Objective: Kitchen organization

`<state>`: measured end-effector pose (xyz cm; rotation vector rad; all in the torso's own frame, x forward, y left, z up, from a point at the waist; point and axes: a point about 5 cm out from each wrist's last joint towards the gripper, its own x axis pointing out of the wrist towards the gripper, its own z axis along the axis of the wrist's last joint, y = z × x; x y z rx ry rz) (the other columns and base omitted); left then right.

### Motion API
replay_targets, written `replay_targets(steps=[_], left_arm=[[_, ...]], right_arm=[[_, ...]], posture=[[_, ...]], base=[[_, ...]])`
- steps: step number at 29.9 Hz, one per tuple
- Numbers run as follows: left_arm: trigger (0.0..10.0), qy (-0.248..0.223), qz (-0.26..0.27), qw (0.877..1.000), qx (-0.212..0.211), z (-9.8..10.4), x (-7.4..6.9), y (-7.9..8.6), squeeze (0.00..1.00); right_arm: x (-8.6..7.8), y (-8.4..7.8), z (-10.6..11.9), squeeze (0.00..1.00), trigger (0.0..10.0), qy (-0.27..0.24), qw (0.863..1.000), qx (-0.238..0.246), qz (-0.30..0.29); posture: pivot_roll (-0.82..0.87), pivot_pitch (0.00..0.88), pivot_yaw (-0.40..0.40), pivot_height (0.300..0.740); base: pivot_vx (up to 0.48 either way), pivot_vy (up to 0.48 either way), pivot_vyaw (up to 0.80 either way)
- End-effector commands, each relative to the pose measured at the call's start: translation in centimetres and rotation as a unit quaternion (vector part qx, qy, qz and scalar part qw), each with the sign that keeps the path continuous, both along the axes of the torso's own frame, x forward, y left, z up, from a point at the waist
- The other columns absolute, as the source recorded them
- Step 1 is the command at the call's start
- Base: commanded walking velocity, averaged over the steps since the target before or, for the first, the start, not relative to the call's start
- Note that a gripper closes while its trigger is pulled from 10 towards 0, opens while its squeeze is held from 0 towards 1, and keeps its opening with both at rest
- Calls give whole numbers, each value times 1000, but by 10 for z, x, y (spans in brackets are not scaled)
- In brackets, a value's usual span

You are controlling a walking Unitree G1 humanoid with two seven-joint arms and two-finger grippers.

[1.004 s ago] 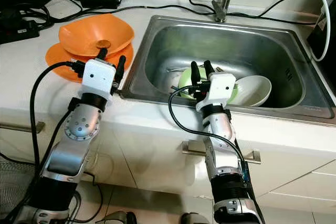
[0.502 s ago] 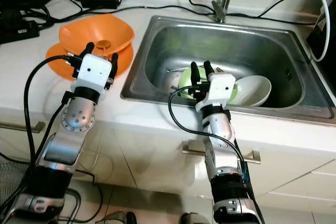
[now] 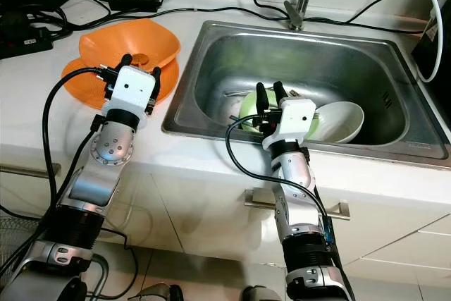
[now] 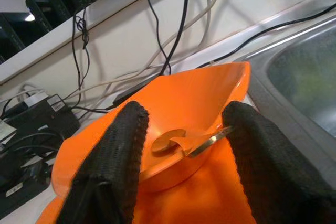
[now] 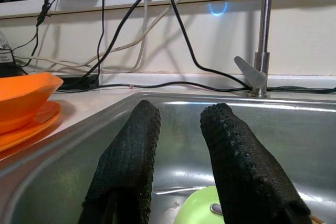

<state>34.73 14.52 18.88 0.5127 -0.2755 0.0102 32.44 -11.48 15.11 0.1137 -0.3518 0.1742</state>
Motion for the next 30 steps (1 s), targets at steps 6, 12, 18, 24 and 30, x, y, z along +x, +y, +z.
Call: replay_targets(steps=[6, 12, 18, 24, 30], left_arm=[[0, -9, 1, 1000, -8, 5, 3, -1, 0], [0, -8, -2, 1000, -8, 5, 4, -1, 0], [0, -6, -3, 1000, -6, 4, 4, -2, 0], [0, -8, -1, 1000, -7, 5, 5, -2, 0], [0, -9, 2, 1000, -8, 6, 5, -1, 0]], right_arm=[[0, 0, -9, 0, 10000, 21, 1000, 2, -1], [0, 0, -9, 0, 10000, 22, 1000, 2, -1], [-1, 0, -10, 0, 10000, 24, 1000, 2, -2], [0, 1, -11, 0, 10000, 26, 1000, 2, -1], [0, 1, -10, 0, 10000, 26, 1000, 2, -1]], posture=[[-6, 83, -15, 740], [-7, 85, -15, 740], [-6, 86, -15, 740], [-6, 87, -16, 740], [-5, 85, -17, 740]], base=[[0, 0, 0], [0, 0, 0], [0, 0, 0], [0, 0, 0], [0, 0, 0]])
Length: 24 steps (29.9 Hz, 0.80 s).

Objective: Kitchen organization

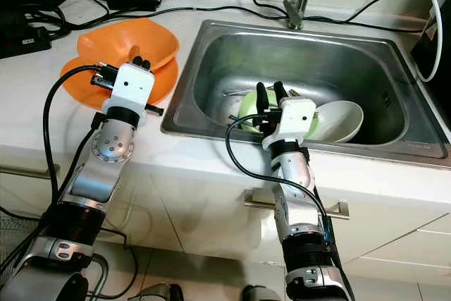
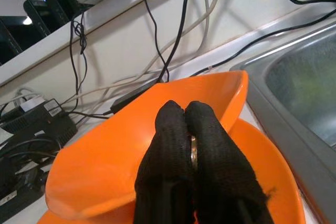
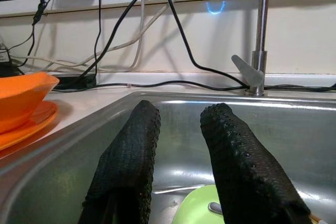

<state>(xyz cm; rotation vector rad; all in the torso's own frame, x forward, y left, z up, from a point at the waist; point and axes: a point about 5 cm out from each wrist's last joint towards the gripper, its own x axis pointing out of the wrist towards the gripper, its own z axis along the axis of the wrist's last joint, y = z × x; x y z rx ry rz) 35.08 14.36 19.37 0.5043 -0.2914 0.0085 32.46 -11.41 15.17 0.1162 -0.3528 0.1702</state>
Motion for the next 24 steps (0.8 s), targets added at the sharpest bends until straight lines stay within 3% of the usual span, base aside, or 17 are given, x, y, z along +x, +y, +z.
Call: replay_targets(steps=[1, 4, 8, 10, 11, 15, 16, 17, 18, 19, 20, 21, 22, 23, 24], left_arm=[[0, -2, 5, 1000, -4, 1, 2, 1, 0], [196, -5, 7, 1000, -4, 3, 2, 1, 0], [3137, -10, 9, 1000, -5, 6, 2, 3, 0], [3137, -12, 11, 1000, -5, 6, 2, 3, 0], [4549, -12, 11, 1000, -5, 6, 2, 4, 0], [4863, -13, 14, 1000, -5, 6, 2, 5, 0], [7059, -13, 16, 1000, -7, 6, 2, 6, 0], [7059, -13, 16, 1000, -7, 6, 2, 6, 0], [8118, -13, 17, 1000, -7, 6, 2, 6, 67], [8706, -13, 18, 1000, -8, 6, 2, 7, 447], [10000, -14, 20, 1000, -5, 6, 2, 7, 420], [10000, -14, 21, 1000, -4, 6, 2, 7, 365], [10000, -15, 22, 1000, -4, 6, 2, 7, 184], [10000, -16, 22, 1000, -3, 6, 2, 7, 184], [10000, -16, 22, 1000, -3, 6, 2, 7, 0]], right_arm=[[0, 0, -11, 0, 10000, 27, 1000, 0, 1], [0, 0, -11, 0, 10000, 26, 1000, 1, 2], [0, 1, -11, 0, 10000, 26, 1000, 1, 2], [0, 1, -11, 0, 10000, 26, 1000, 1, 3], [0, 1, -11, 0, 10000, 27, 1000, 1, 3], [1, 1, -11, 0, 10000, 27, 1000, 1, 2], [1, 1, -11, 0, 10000, 27, 1000, 1, 2], [1, 1, -11, 0, 10000, 27, 1000, 1, 2], [1, 1, -11, 0, 10000, 27, 1000, 1, 2], [1, 1, -11, 0, 10000, 27, 1000, 1, 2], [1, 1, -11, 0, 10000, 27, 1000, 2, 3], [1, 1, -11, 0, 10000, 27, 1000, 1, 3], [1, 2, -11, 0, 10000, 28, 1000, 2, 3], [1, 2, -11, 0, 10000, 28, 1000, 2, 3], [1, 2, -11, 0, 10000, 28, 1000, 2, 3]], posture=[[-5, 85, -17, 740], [-4, 84, -16, 740], [-4, 82, -16, 740], [-3, 81, -17, 740], [-3, 81, -17, 740], [-3, 82, -17, 740], [-3, 82, -17, 740], [-3, 82, -17, 740], [-3, 82, -17, 740], [-3, 82, -17, 740], [0, 81, -18, 740], [0, 81, -18, 740], [0, 81, -18, 740], [0, 81, -18, 740], [0, 81, -18, 740]], base=[[0, 0, 0], [0, 0, 0], [0, 0, 0], [0, 0, 0], [0, 0, 0], [0, 0, 0], [0, 0, 0], [0, 0, 0], [0, 0, 0], [0, 0, 0], [0, 0, 0], [0, 0, 0], [0, 0, 0], [0, 0, 0], [0, 0, 0]])
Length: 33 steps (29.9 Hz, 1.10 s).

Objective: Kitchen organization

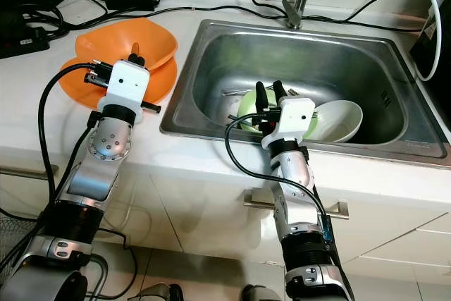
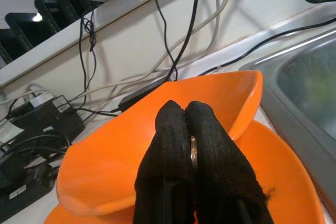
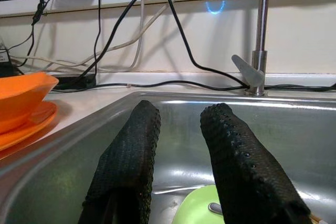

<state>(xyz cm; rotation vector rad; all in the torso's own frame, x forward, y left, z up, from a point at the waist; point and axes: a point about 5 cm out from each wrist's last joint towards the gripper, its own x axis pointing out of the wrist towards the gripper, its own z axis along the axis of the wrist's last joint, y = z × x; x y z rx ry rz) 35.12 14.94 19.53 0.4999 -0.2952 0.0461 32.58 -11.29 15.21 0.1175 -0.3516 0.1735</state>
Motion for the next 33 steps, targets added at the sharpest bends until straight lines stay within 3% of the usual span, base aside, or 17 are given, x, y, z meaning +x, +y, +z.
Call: replay_targets(steps=[1, 10, 11, 19, 20, 21, 33], left_arm=[[10000, -10, 5, 1000, 1, 4, 2, 1, 0], [10000, -8, 6, 1000, -1, 3, 2, 1, 0], [10000, -8, 3, 1000, -10, 3, 2, 1, 1000], [10000, -13, 5, 1000, -3, 4, 1, 0, 1000], [10000, -13, 5, 1000, 1, 4, 1, 0, 671], [10000, -16, 6, 1000, 5, 5, 1, 0, 0], [10000, -21, 7, 1000, 6, 6, 1, -1, 0]], right_arm=[[0, 1, -11, 0, 10000, 27, 1000, 1, 2], [0, 0, -11, 0, 10000, 27, 1000, 1, 2], [0, 0, -11, 0, 10000, 27, 1000, 1, 2], [0, 1, -12, 0, 10000, 28, 1000, 2, 2], [0, 0, -12, 0, 10000, 27, 1000, 1, 2], [0, 0, -12, 0, 10000, 27, 1000, 1, 2], [0, 1, -11, 0, 10000, 28, 1000, 2, 2]], posture=[[-3, 78, -17, 740], [-2, 81, -19, 740], [-2, 81, -19, 740], [-3, 81, -19, 740], [-3, 81, -19, 740], [-3, 81, -19, 740], [-3, 83, -20, 740]], base=[[0, 0, 0], [0, 0, 0], [0, 0, 0], [0, 0, 0], [0, 0, 0], [0, 0, 0], [0, 0, 0]])
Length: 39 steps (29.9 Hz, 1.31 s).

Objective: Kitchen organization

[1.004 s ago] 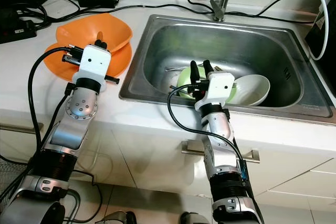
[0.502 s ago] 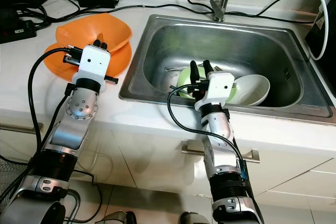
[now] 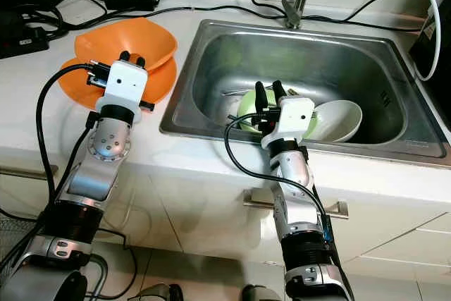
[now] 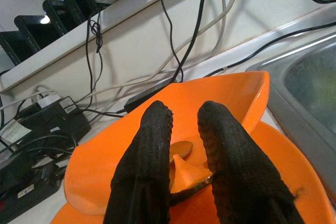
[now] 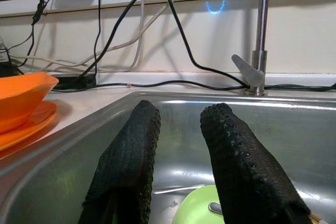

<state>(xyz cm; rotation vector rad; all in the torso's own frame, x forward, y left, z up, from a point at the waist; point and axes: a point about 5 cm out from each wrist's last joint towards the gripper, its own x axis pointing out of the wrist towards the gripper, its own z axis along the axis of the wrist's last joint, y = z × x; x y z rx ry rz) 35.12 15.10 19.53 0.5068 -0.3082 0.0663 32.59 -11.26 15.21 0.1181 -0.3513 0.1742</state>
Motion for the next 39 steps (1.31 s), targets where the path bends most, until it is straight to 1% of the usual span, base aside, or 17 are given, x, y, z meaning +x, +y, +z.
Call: replay_targets(steps=[1, 3, 5, 19, 24, 25, 30, 34, 35, 36, 37, 38, 39], left_arm=[[10000, -12, -2, 1000, 3, 6, 1, -3, 0], [10000, -12, -2, 1000, 2, 6, 1, -3, 0], [0, -11, -4, 1000, -5, 6, 0, -4, 0], [0, -12, -5, 1000, -4, 6, 1, -4, 0], [0, -20, -4, 1000, 6, 9, 1, -4, 0], [0, -29, -2, 999, 15, 12, 0, -5, 0], [0, -45, -3, 999, 26, 20, 0, -6, 0], [0, -68, -4, 997, 35, 32, -2, -8, 0], [2314, -75, -6, 997, 37, 36, -3, -10, 0], [9176, -81, -11, 996, 38, 39, -3, -12, 0], [9176, -81, -11, 996, 38, 39, -3, -12, 0], [10000, -91, -24, 995, 44, 43, -5, -17, 0], [10000, -98, -33, 993, 50, 46, -6, -21, 0]], right_arm=[[0, 0, -11, 0, 10000, 27, 1000, 1, 2], [0, 0, -11, 0, 10000, 27, 1000, 2, 2], [0, 1, -11, 0, 10000, 27, 1000, 2, 2], [0, 1, -11, 0, 10000, 27, 1000, 3, 2], [0, 1, -11, 0, 10000, 27, 1000, 3, 1], [0, 1, -11, 0, 10000, 26, 1000, 3, 1], [1, 2, -10, 0, 10000, 26, 1000, 4, 1], [1, 2, -10, 0, 10000, 26, 1000, 4, 2], [1, 2, -10, 0, 10000, 26, 1000, 4, 2], [1, 2, -10, 0, 10000, 26, 1000, 4, 1], [1, 2, -10, 0, 10000, 26, 1000, 4, 1], [1, 2, -10, 0, 10000, 26, 1000, 4, 1], [1, 2, -10, 0, 10000, 26, 1000, 4, 1]], posture=[[-3, 83, -20, 740], [-2, 83, -20, 740], [-2, 83, -20, 740], [-2, 84, -20, 740], [-2, 84, -18, 740], [-2, 84, -19, 740], [2, 84, -18, 740], [2, 84, -19, 740], [2, 84, -19, 740], [2, 82, -19, 740], [2, 82, -19, 740], [2, 82, -18, 740], [2, 82, -18, 740]], base=[[0, 0, 0], [0, 0, 0], [0, 0, 0], [0, 0, 0], [0, 0, 0], [0, 0, 0], [0, 0, 0], [0, 0, 0], [0, 0, 0], [0, 0, 0], [0, 0, 0], [0, 0, 0], [0, 0, 0]])
